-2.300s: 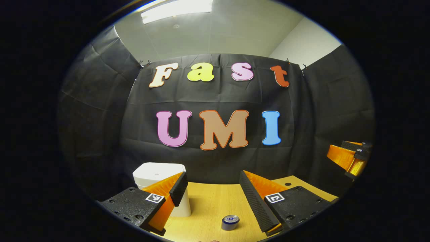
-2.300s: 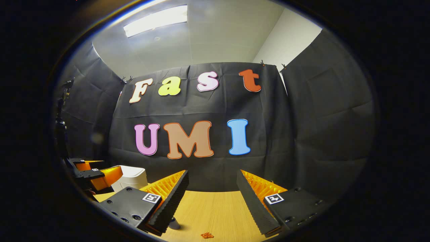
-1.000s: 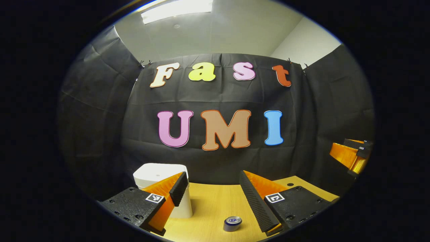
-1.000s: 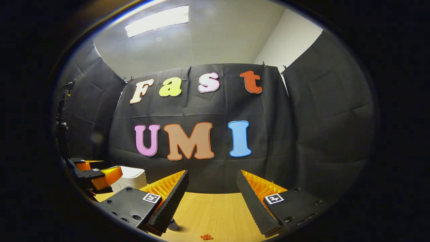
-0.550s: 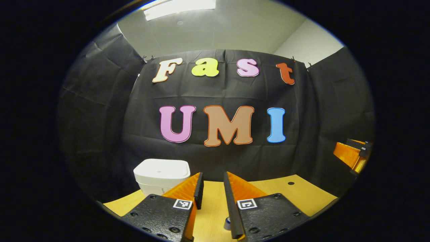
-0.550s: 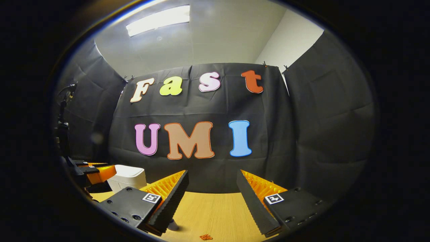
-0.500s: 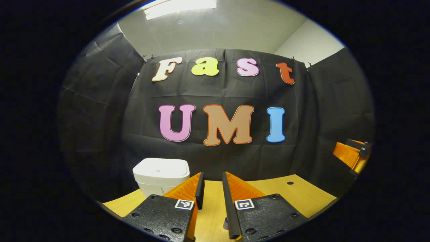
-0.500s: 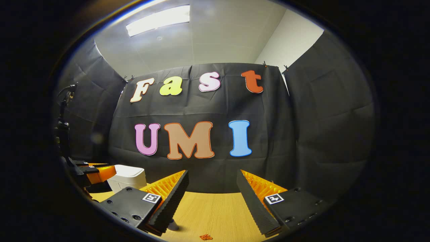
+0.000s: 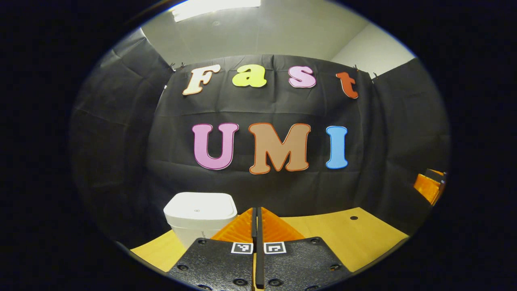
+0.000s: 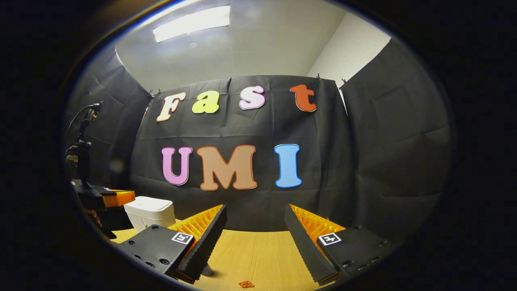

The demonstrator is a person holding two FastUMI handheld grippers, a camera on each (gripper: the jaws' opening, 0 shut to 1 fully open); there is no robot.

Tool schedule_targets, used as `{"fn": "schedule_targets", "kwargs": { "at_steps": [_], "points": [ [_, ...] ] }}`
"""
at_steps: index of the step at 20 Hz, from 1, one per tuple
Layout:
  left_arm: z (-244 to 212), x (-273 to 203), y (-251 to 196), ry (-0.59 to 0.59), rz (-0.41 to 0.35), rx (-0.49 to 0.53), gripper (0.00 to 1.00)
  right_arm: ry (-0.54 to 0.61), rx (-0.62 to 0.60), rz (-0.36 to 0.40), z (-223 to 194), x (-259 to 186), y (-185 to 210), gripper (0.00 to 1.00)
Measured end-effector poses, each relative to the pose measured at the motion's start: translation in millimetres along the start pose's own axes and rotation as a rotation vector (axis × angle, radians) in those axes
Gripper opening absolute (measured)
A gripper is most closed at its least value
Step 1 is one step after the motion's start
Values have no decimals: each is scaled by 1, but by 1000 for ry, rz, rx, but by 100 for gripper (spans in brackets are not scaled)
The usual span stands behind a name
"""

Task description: Press the lid of the desktop garbage bin to open it, pick up the crumpled paper on the desktop and throw it into the bin, then pick up the pop can on the desktop and drop it into the bin, and finally close the garbage bin lid.

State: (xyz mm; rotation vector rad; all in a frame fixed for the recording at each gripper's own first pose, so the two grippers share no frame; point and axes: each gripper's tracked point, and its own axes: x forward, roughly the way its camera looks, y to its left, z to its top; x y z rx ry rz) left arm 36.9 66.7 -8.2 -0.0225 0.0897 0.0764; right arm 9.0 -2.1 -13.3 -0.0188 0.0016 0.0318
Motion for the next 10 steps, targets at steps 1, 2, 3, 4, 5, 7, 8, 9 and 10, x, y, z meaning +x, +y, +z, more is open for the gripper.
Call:
{"fn": "schedule_targets", "kwargs": {
  "at_steps": [1,2,3,4,5,7,8,9,10],
  "points": [
    [2,8,10,13,11,-15,0,1,-1,-3,0,-1,0,96],
    [3,15,20,23,23,-26,0,2,-3,-6,0,-2,-1,96],
    [3,25,31,36,34,-36,0,3,-7,-11,0,-3,-2,96],
    [2,34,43,50,51,-41,0,4,-10,-16,-1,-5,-3,96],
    [0,43,56,66,67,-43,0,7,-12,-23,-1,-5,-5,96],
    [-7,60,77,92,93,-43,0,10,-14,-37,-2,-8,-8,96],
    [-12,70,86,112,103,-40,0,14,-16,-45,-4,-10,-9,96],
    [-21,80,94,138,110,-35,0,18,-19,-51,-5,-11,-10,96],
    [-30,88,101,167,117,-32,0,22,-23,-59,-7,-12,-11,96]
  ]
}}
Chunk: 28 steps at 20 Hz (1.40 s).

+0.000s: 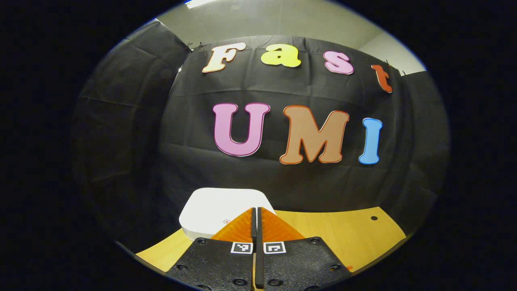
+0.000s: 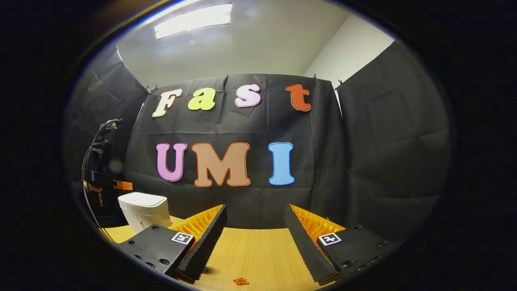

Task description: Press the lid of the desktop garbage bin to open it, pick up the crumpled paper on the desktop and throw it into the bin, then pick up the pop can on the desktop and drop it into the bin, and finally close the garbage bin lid.

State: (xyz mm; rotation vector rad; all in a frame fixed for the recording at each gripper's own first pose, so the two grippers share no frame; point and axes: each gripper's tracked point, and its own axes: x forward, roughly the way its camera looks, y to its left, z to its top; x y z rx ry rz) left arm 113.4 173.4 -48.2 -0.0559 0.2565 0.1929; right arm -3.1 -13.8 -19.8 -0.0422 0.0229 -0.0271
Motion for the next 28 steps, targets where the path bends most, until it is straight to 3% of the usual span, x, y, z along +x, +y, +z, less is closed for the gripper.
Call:
{"fn": "schedule_targets", "kwargs": {
  "at_steps": [7,13,18,19,21,23,27,28],
  "points": [
    [-50,41,31,140,49,-10,0,26,-39,-33,-5,-10,0,96],
    [-48,45,32,48,5,-103,0,46,-53,-35,-8,-14,4,96],
    [-12,27,23,-65,1,9,0,14,-51,7,3,-8,15,96],
    [1,20,17,-100,-15,10,6,14,-48,18,3,-5,19,100],
    [22,2,6,-157,-48,25,36,18,-36,24,2,0,25,100],
    [40,-17,1,-214,-61,59,72,15,-18,34,2,2,35,96],
    [44,-51,-10,-251,-88,73,83,1,-27,43,2,6,47,100],
    [40,-60,-12,-244,-93,56,86,0,-28,45,0,6,48,96]
  ]
}}
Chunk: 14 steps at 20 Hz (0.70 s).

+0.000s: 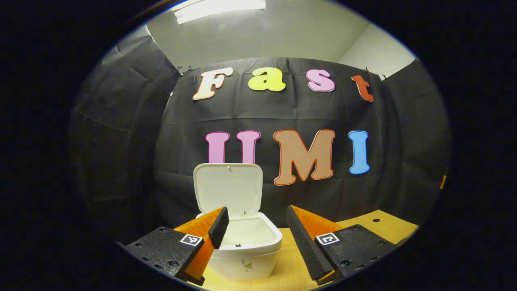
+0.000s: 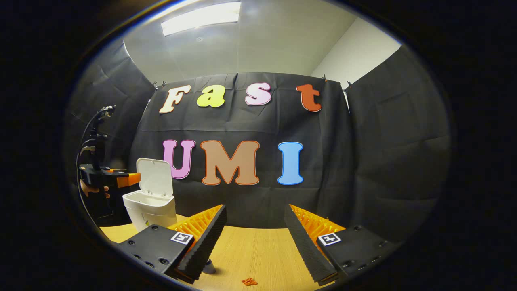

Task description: Press the lid of the desktop garbage bin to open it, pick up the crumpled paper on the desktop and throw it into the bin, then pick up the pop can on the desktop and drop it into the bin, and finally close the garbage bin lid.

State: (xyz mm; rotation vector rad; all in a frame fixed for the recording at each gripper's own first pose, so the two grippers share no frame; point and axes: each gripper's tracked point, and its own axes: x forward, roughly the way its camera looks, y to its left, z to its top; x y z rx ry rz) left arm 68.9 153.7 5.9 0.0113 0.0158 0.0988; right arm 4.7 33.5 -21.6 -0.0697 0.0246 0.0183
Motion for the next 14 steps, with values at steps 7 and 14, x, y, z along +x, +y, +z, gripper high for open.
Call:
{"fn": "schedule_targets", "kwargs": {
  "at_steps": [7,14],
  "points": [
    [-10,-62,-18,-12,7,-8,90,13,5,17,-14,16,2,96],
    [-37,-104,-38,51,4,-14,91,182,5,55,-97,40,3,96]
  ]
}}
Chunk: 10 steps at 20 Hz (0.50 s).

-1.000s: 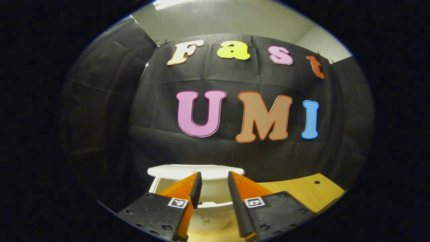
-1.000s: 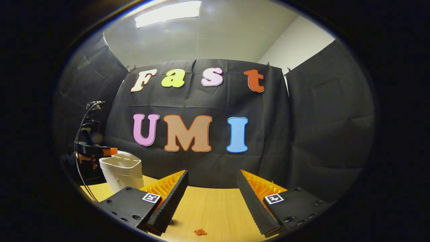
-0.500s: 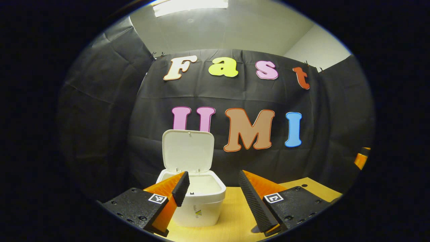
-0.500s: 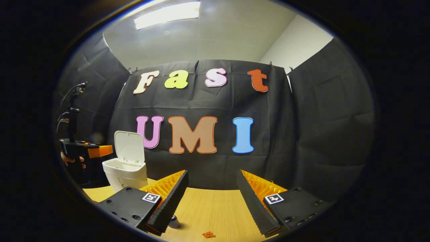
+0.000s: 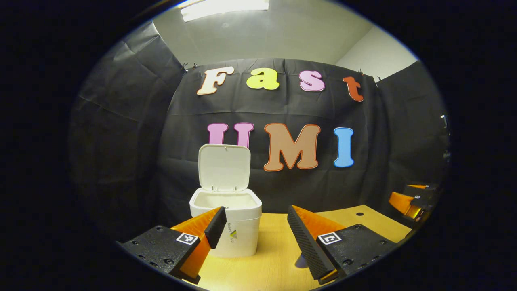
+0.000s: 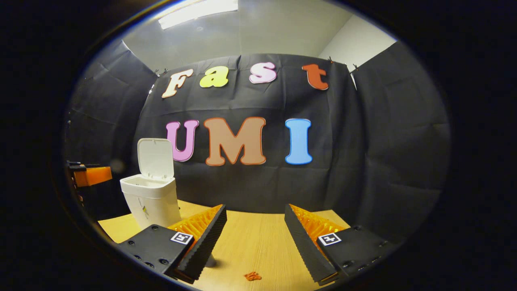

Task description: Press the lid of the desktop garbage bin to open it, pick up the crumpled paper on the desktop and throw it into the bin, then pick up the pop can on the desktop and drop it into the bin, and finally close the garbage bin lid.

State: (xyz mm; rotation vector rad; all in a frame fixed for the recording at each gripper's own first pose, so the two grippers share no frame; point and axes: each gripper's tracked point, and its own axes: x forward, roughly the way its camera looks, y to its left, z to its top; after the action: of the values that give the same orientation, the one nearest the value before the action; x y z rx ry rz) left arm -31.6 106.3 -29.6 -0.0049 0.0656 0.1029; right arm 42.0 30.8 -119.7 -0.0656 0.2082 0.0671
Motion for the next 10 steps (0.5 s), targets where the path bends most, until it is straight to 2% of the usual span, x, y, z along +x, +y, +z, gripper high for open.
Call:
{"fn": "schedule_targets", "kwargs": {
  "at_steps": [8,9,10],
  "points": [
    [-17,-26,-5,56,43,34,93,300,-15,46,-130,47,2,97],
    [-18,-28,-5,60,49,44,93,337,-23,49,-146,52,2,100],
    [-18,-29,-6,62,55,51,93,368,-32,51,-162,57,2,97]
  ]
}}
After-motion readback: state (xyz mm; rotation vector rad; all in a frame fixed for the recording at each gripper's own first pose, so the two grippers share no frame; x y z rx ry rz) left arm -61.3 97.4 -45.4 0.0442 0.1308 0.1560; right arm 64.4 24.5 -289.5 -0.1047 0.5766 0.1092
